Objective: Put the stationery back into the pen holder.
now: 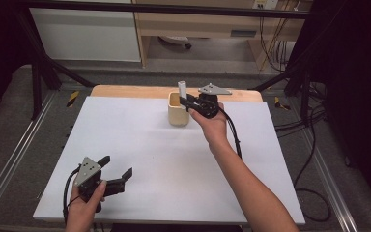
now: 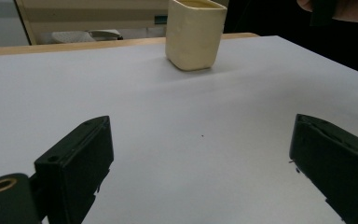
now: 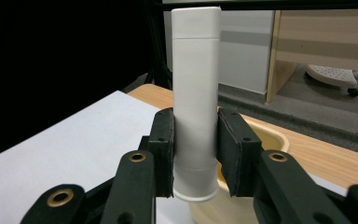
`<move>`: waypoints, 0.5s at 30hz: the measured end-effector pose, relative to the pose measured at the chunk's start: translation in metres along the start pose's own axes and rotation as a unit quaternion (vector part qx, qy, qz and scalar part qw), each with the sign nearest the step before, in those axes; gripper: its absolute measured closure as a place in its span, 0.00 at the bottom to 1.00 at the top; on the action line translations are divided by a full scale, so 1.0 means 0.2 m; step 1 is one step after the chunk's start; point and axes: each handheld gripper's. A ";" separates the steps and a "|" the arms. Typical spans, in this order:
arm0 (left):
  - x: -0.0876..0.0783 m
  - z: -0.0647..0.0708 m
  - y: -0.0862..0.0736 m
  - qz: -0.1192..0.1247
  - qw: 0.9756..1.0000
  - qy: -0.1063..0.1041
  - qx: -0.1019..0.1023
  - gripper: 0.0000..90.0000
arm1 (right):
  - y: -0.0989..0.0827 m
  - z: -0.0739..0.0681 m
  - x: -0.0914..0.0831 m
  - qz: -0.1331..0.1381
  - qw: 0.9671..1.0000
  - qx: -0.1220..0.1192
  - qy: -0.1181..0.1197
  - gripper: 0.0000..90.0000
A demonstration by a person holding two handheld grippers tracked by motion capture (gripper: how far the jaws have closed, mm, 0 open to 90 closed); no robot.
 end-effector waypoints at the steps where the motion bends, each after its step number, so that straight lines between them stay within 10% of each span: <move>1: 0.00 0.00 0.00 0.000 1.000 -0.001 0.000 0.07 | 0.00 0.00 0.01 0.001 1.000 0.001 0.001 0.76; 15: 0.01 0.01 0.00 -0.007 1.000 -0.004 0.004 0.07 | 0.04 0.01 0.14 -0.009 1.000 -0.007 -0.013 0.76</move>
Point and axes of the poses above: each handheld gripper's, and its own axes: x roughly forward along the jaws, y roughly out of its top, z roughly to its right, and after that the axes turned 4 degrees about y, right-handed
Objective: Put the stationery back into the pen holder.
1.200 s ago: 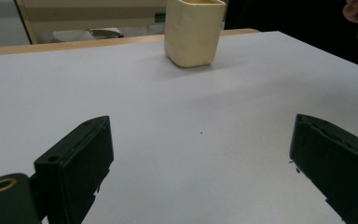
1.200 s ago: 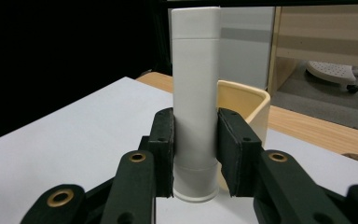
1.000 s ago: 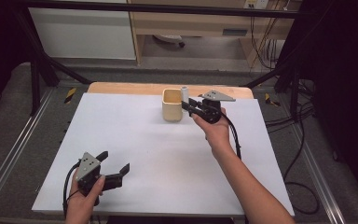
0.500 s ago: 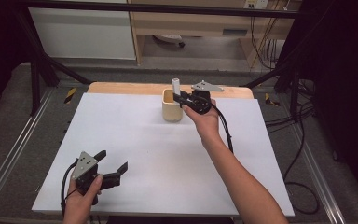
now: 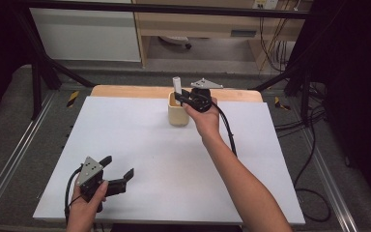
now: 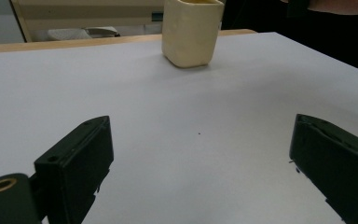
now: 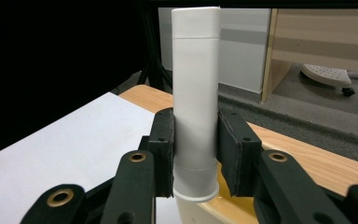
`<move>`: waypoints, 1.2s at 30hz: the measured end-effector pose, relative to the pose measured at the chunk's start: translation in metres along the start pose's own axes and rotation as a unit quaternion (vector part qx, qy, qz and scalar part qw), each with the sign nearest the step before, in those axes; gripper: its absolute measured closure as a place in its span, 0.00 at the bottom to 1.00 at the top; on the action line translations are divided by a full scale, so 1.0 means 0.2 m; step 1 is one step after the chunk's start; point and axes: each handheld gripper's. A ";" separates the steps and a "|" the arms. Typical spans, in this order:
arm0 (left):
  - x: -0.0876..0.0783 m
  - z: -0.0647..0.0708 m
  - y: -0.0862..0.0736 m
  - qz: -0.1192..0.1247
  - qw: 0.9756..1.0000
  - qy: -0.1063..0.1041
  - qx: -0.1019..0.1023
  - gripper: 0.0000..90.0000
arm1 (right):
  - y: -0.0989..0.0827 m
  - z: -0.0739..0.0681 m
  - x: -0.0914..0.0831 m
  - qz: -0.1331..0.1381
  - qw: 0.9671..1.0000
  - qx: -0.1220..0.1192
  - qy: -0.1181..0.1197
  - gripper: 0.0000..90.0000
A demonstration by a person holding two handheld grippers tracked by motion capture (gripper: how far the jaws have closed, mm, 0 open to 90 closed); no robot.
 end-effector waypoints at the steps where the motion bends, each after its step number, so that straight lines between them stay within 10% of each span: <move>1: 0.00 0.00 0.00 0.000 1.000 0.000 0.000 0.07 | 0.00 0.00 0.01 0.000 1.000 0.001 -0.001 0.76; 36: 0.01 0.02 0.00 -0.004 1.000 -0.009 0.007 0.07 | -0.03 0.08 0.18 -0.014 0.999 0.028 -0.028 0.76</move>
Point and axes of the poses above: each handheld gripper's, and its own axes: x roughly forward along the jaws, y roughly out of its top, z roughly to its right, and after that the axes turned 4 degrees about y, right-handed
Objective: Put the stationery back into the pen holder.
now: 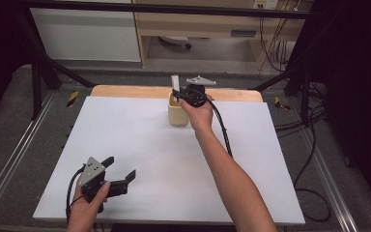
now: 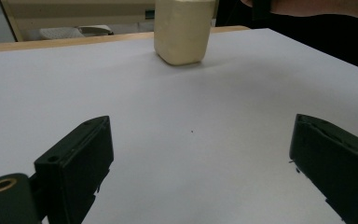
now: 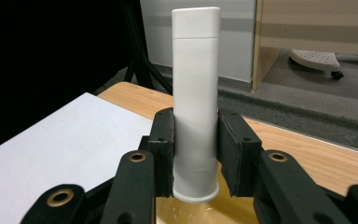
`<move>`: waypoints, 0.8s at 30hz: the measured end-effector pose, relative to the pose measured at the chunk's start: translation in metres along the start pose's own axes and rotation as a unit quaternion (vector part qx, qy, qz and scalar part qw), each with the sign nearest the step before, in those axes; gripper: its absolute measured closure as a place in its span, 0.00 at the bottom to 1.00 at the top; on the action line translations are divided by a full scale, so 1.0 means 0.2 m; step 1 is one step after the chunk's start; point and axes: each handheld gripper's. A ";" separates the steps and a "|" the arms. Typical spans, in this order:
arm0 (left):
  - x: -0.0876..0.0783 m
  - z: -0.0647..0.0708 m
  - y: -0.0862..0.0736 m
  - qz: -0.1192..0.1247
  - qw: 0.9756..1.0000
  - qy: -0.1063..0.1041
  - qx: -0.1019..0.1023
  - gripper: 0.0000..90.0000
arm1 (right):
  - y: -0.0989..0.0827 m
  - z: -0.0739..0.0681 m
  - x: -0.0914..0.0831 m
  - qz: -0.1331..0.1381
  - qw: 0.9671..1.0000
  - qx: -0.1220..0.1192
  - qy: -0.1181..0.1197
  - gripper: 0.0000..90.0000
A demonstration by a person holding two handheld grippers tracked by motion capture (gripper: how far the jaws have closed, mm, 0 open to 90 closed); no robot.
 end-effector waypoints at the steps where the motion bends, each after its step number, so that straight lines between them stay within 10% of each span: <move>1: 0.00 0.00 0.00 0.000 1.000 0.000 0.000 0.07 | 0.00 0.00 0.00 -0.001 1.000 0.000 -0.001 0.76; 24: 0.00 0.00 0.00 -0.001 1.000 -0.002 0.000 0.07 | -0.04 0.01 0.06 -0.049 0.998 -0.020 -0.020 0.75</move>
Point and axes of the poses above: each handheld gripper's, and its own axes: x roughly forward along the jaws, y roughly out of its top, z roughly to its right, and after that the axes turned 4 degrees about y, right-handed
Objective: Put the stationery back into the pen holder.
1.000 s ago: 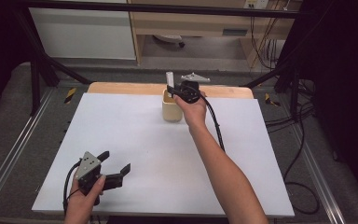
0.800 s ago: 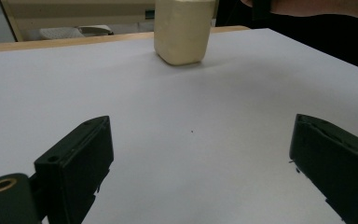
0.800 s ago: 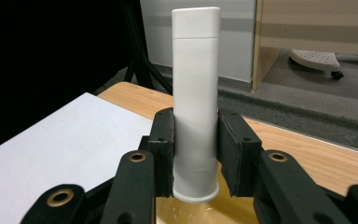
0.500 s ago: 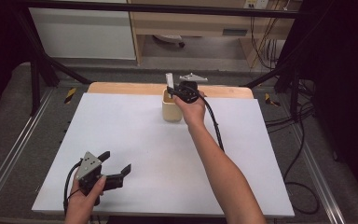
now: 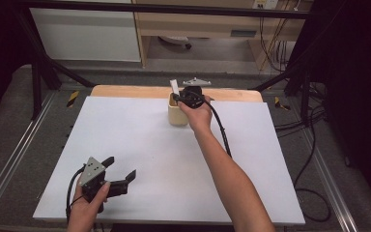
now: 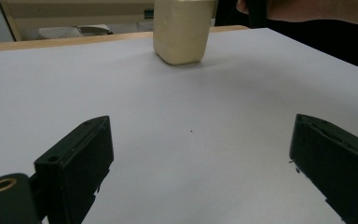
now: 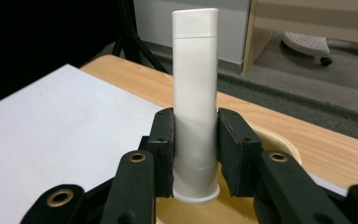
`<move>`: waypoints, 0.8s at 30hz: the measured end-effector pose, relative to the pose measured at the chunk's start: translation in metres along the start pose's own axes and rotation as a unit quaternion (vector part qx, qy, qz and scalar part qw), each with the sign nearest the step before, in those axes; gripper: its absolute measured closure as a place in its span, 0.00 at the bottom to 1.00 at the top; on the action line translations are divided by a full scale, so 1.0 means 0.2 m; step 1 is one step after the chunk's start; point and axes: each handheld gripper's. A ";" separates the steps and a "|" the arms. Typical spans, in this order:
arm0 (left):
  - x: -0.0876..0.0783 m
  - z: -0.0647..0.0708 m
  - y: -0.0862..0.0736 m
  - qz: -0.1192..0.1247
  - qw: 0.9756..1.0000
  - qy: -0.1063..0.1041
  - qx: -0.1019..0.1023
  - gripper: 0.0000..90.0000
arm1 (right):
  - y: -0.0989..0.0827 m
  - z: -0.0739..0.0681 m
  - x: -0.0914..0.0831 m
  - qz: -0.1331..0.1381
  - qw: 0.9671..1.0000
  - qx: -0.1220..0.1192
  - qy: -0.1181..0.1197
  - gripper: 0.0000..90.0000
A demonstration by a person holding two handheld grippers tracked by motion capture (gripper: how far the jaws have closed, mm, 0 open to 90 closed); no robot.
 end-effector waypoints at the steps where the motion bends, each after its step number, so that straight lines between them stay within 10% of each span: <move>1: 0.00 0.00 0.00 -0.001 1.000 0.000 0.000 0.07 | 0.00 0.00 0.00 -0.005 1.000 -0.001 0.000 0.75; 13: 0.00 0.00 0.00 -0.001 1.000 0.002 0.002 0.07 | 0.07 0.00 -0.26 0.009 1.000 -0.009 0.011 0.51; 24: 0.01 0.01 0.00 -0.006 1.000 0.003 0.004 0.05 | 0.06 -0.03 -0.51 0.003 1.000 -0.017 0.008 0.09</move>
Point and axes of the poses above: each handheld gripper's, and its own axes: x roughly forward along the jaws, y roughly out of its top, z roughly to its right, and after that the axes turned 4 degrees about y, right-handed
